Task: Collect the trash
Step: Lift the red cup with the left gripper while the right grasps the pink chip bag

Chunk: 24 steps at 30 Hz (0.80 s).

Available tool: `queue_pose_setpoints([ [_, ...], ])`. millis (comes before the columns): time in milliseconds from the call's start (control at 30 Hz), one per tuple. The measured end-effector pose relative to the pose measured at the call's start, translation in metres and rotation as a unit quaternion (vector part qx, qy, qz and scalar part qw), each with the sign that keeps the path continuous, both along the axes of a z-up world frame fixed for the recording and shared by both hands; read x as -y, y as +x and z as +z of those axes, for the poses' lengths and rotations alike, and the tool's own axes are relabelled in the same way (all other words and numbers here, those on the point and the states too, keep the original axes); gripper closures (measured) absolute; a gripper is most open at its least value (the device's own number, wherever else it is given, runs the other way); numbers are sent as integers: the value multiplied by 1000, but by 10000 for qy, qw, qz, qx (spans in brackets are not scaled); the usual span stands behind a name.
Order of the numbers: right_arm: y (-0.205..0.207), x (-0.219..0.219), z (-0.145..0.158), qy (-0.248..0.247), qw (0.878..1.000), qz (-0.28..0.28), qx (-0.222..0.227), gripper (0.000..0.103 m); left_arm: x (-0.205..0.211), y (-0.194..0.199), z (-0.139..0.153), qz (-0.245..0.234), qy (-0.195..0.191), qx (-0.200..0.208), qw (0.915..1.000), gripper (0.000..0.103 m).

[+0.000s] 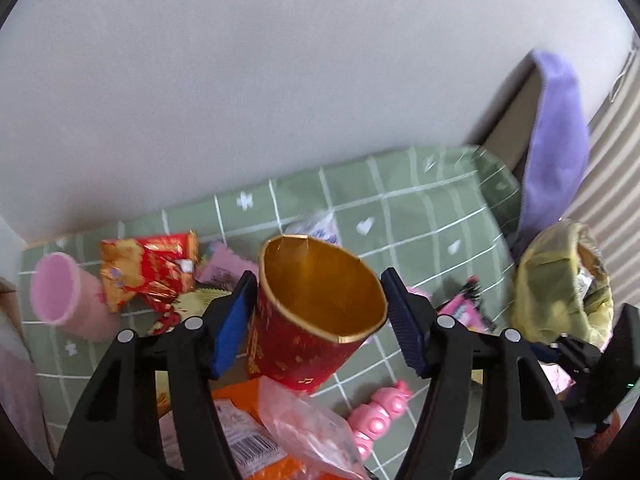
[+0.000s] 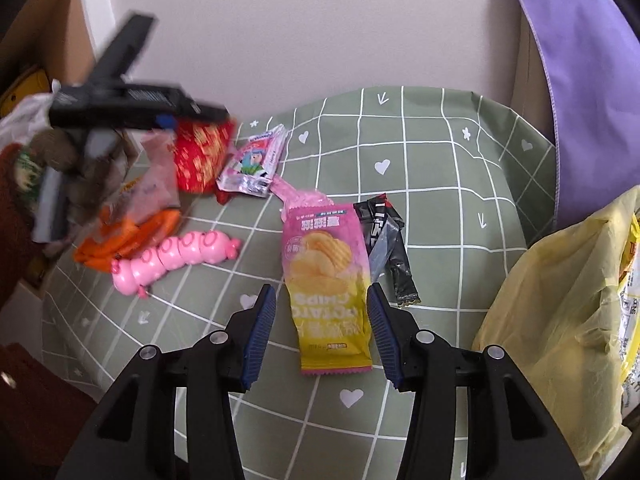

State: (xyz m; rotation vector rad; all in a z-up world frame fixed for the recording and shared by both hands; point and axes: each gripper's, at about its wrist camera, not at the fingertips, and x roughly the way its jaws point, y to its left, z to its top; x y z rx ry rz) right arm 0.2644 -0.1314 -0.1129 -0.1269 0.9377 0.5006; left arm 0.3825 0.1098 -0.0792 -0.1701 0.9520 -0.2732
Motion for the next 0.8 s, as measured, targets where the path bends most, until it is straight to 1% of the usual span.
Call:
queue_pose_setpoints([
  [67, -1, -3, -6, -114, 9999, 24, 45, 58, -3, -16, 17, 82, -160, 322, 9993, 43],
  [100, -2, -3, -8, -101, 9999, 53, 49, 58, -6, -27, 29, 170, -320, 513, 9980, 43],
  [133, -3, -3, -11, -88, 9999, 77, 52, 58, -9, -34, 35, 234, -418, 612, 9970, 43],
  [167, -5, -2, -13, -84, 9999, 82, 67, 58, -11, -43, 43, 319, -599, 744, 9949, 42],
  [233, -10, 3, -15, 12, 9999, -2, 125, 58, -13, -55, 50, 358, -815, 860, 9923, 42],
  [267, -12, 8, -15, 113, 9998, -80, 130, 58, -13, -61, 52, 356, -864, 914, 9914, 42],
  [333, -13, 16, -18, 344, 9991, -235, 85, 58, -11, -72, 55, 356, -878, 996, 9905, 42],
  [433, -6, 22, -28, 537, 9977, -395, -117, 58, -9, -77, 48, 323, -877, 863, 9919, 42],
  [500, -1, 18, -39, 532, 9975, -372, -271, 58, -9, -79, 45, 355, -869, 792, 9924, 42],
  [567, 0, 11, -48, 361, 9985, -320, -272, 58, -10, -84, 46, 352, -947, 826, 9915, 42],
  [667, 2, 5, -50, 217, 9993, -276, -148, 58, -6, -90, 55, 295, -1019, 1056, 9887, 42],
  [767, 5, 7, -37, 399, 9987, -306, 79, 58, -10, -98, 74, 300, -1112, 1373, 9838, 42],
  [800, 7, 8, -35, 467, 9983, -323, 90, 58, -14, -99, 79, 336, -1156, 1432, 9823, 42],
])
